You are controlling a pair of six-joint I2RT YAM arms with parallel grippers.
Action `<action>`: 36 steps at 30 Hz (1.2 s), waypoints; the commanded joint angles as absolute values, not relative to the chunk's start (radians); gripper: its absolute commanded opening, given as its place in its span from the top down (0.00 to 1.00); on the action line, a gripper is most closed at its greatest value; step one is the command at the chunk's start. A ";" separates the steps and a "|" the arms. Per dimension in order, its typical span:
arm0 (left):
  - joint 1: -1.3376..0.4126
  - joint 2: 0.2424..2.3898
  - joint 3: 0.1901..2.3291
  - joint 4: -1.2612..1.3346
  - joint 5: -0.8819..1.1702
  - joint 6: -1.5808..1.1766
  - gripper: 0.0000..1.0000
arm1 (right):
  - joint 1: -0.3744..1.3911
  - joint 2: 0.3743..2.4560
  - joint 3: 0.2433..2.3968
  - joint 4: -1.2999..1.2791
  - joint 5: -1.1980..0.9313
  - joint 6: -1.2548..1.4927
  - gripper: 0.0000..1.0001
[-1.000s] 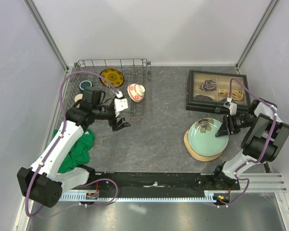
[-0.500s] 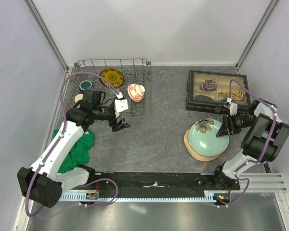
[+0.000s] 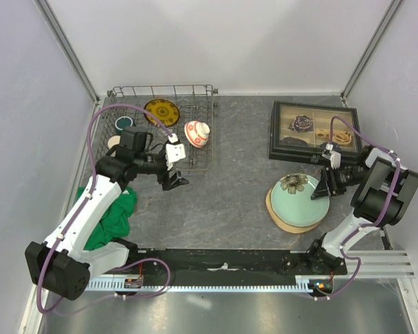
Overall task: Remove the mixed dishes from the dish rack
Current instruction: Place the plate on the plate.
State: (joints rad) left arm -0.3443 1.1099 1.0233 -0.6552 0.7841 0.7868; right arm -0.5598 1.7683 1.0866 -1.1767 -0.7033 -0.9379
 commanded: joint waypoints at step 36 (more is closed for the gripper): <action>-0.345 1.092 1.002 -0.626 0.772 0.828 0.18 | -0.543 1.629 0.999 -1.002 -0.552 -0.862 0.36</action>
State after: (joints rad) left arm -0.3443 1.1130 1.0042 -0.6544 0.7696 0.7879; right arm -0.5457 1.6741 1.0058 -1.0771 -0.6197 -0.8482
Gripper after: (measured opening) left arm 0.820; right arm 0.631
